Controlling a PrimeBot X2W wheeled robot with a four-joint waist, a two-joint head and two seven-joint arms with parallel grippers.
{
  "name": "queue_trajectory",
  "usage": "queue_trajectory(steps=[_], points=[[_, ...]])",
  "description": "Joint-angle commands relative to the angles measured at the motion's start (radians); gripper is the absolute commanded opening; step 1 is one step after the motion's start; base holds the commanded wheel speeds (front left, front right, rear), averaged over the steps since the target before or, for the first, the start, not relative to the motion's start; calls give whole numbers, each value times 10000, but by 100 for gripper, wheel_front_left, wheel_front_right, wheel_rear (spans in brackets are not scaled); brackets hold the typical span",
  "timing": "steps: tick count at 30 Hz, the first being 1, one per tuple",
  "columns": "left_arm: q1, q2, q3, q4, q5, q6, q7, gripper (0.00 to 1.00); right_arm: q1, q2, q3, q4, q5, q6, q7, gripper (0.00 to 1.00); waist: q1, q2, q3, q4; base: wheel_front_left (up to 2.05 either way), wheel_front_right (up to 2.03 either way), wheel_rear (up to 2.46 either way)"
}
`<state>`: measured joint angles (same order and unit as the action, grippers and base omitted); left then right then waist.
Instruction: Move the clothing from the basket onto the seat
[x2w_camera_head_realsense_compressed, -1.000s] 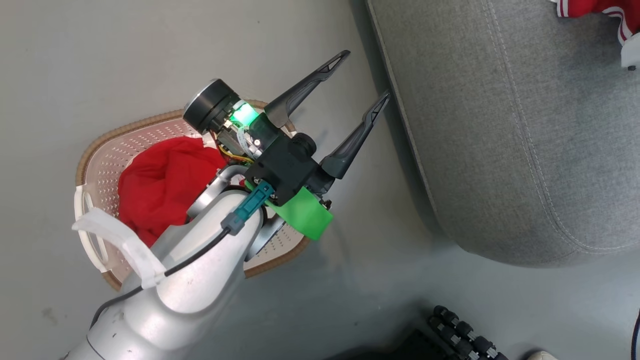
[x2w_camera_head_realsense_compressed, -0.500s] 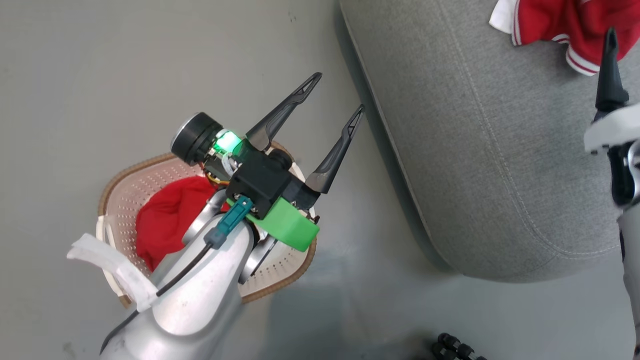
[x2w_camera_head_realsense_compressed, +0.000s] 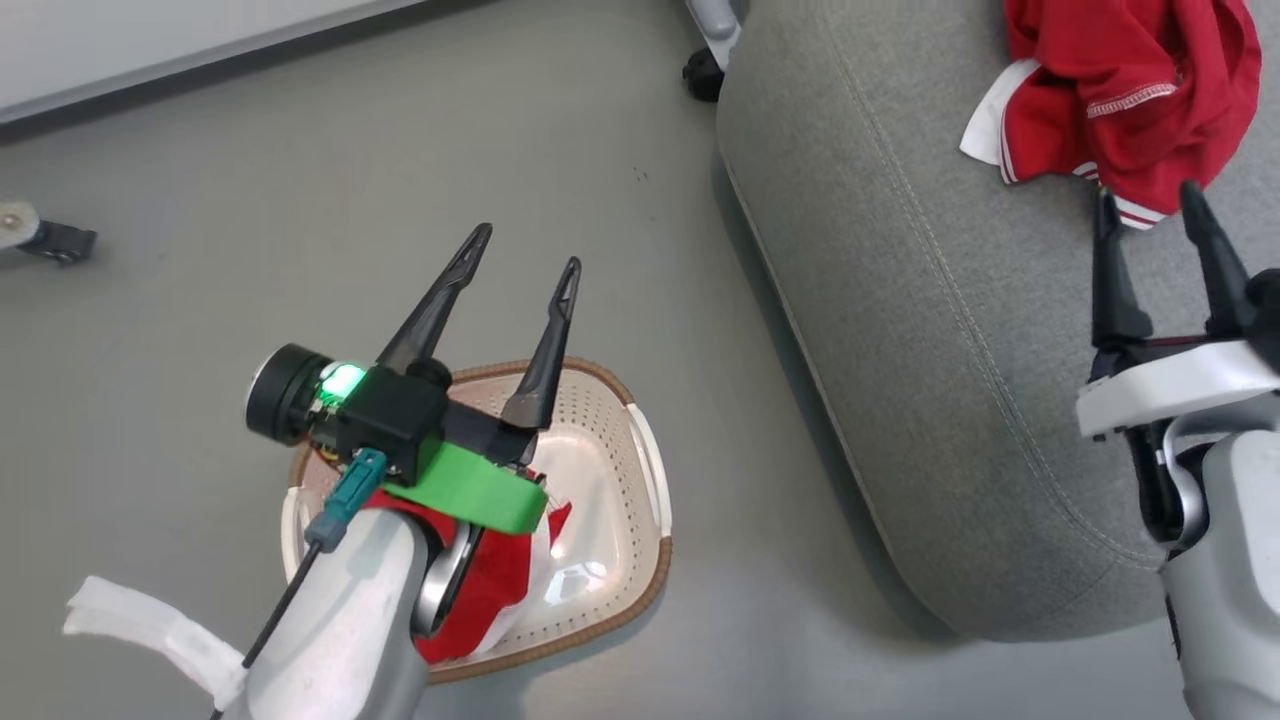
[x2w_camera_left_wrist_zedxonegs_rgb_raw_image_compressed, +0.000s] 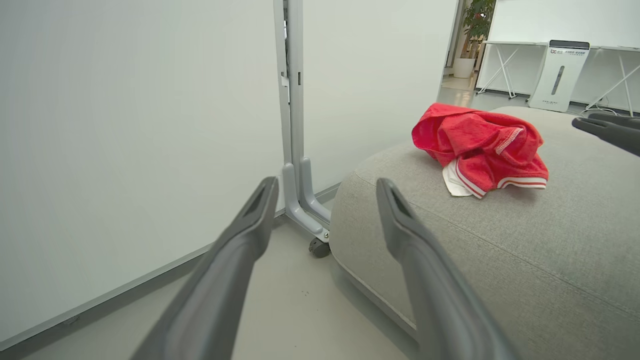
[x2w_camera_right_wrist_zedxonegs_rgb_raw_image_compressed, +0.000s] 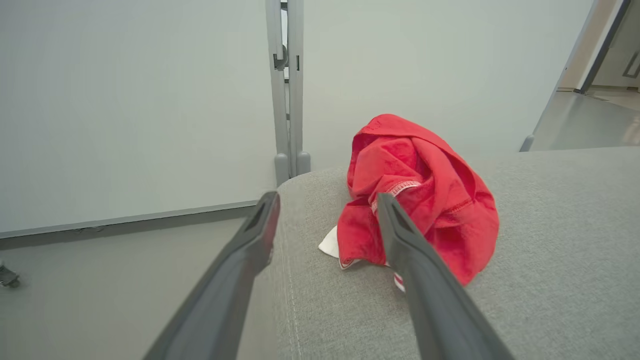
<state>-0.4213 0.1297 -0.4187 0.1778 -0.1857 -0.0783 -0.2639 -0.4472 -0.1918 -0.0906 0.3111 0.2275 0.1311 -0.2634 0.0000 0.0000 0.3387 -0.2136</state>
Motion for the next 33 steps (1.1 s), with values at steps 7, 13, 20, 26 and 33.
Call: queue_trajectory(steps=[7,13,20,26,33], points=[[1025,-182,1193,-155,20,98,-9,100,779,252,696,-699,20,-7,-20,100,0,0,-1217,1330,0,0,0],[1613,-343,2182,-298,114,165,-9,100,960,476,1058,-957,3,-7,-22,100,0,0,-1495,1867,0,0,0],[2183,-515,3121,-387,233,180,-9,100,1197,728,1343,-1157,-164,-7,-20,100,0,0,-1807,2311,0,0,0],[2605,-650,3713,-465,360,145,-9,100,1600,983,1380,-1424,-365,-7,-22,100,0,0,-2060,2453,0,0,0],[3035,-737,3921,-497,474,31,-9,100,2404,1219,1307,-1777,-479,-7,-20,100,0,0,-2366,2609,0,0,0]])
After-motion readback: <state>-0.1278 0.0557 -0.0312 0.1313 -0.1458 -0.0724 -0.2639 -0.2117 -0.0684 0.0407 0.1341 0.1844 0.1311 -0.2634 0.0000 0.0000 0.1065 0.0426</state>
